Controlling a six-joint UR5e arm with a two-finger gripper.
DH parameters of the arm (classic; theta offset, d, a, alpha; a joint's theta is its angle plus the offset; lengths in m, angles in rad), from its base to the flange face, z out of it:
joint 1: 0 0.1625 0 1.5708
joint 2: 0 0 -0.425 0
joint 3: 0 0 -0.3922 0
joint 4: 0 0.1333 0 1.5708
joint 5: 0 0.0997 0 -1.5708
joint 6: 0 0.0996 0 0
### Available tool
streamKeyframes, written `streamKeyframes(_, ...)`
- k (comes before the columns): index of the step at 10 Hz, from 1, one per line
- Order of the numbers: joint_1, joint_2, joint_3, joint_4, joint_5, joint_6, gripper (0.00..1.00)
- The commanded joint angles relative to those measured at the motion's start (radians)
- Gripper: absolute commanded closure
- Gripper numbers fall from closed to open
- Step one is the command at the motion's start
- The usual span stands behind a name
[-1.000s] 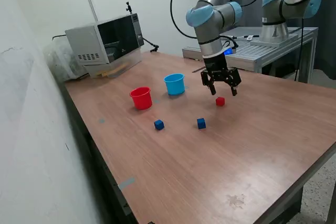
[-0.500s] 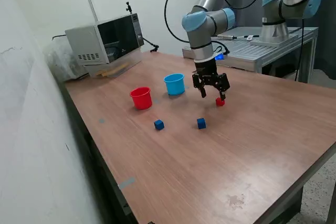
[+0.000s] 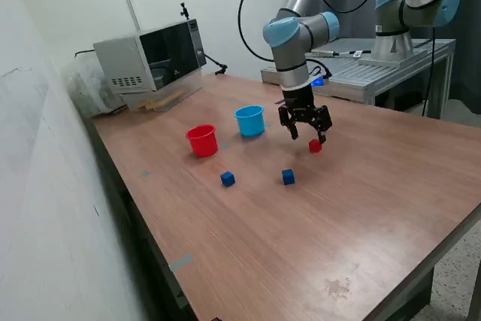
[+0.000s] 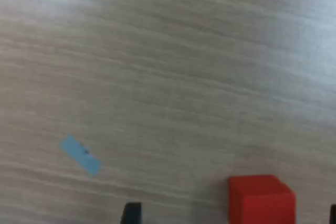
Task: Place red objects in the red bin, and blue objects in the blue bin.
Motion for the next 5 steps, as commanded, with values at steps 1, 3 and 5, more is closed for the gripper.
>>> streamKeyframes(1,0.018,-0.002,0.003,0.001,0.000,0.000,0.00)
streamKeyframes(3,0.018,-0.001,-0.001,0.000,0.000,0.000,0.00)
streamKeyframes(5,0.017,0.001,-0.001,0.000,0.000,-0.001,1.00)
